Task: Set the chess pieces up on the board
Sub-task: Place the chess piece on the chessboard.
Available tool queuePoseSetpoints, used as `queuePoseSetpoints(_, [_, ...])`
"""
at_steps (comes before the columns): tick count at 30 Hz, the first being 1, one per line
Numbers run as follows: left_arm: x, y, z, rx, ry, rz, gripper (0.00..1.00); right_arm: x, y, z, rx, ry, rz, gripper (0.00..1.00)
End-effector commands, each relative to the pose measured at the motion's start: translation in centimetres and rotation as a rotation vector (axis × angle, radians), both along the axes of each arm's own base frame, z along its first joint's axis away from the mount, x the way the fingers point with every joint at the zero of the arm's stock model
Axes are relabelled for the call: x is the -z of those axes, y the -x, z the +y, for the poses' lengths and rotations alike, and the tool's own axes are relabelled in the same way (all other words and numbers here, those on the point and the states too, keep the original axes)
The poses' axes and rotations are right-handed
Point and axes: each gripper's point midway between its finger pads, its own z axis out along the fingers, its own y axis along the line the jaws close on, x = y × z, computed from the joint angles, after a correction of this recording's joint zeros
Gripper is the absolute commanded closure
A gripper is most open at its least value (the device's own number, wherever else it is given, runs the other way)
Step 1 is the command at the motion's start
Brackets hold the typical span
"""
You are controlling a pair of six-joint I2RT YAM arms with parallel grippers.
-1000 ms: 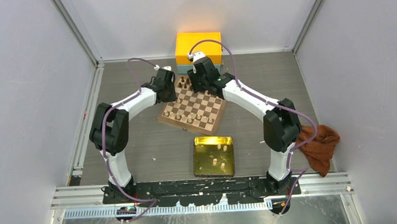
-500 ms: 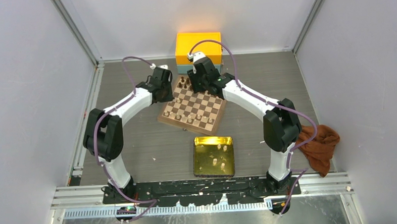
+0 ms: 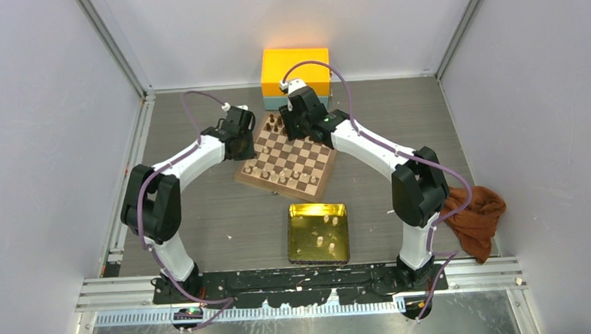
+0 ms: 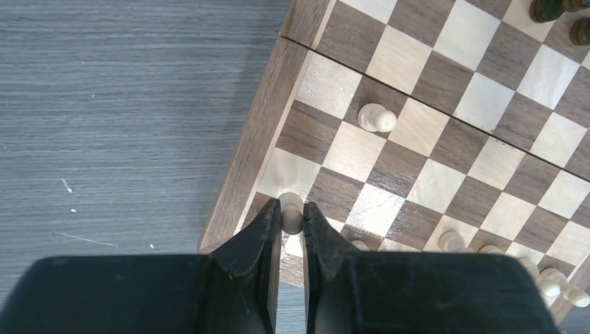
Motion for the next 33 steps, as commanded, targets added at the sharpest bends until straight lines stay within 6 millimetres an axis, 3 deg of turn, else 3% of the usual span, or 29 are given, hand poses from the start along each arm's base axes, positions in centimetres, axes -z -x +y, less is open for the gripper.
queuePoseSetpoints(1, [-1.7, -0.3, 0.3, -0.019, 0.024, -0.049, 0.99, -4.3, -0.2, 0.0, 0.006, -0.081, -0.085, 0.54])
queuePoseSetpoints(33, [1.1, -1.5, -0.1, -0.019, 0.005, -0.035, 0.95, -4.3, -0.4, 0.1, 0.001, -0.073, -0.092, 0.54])
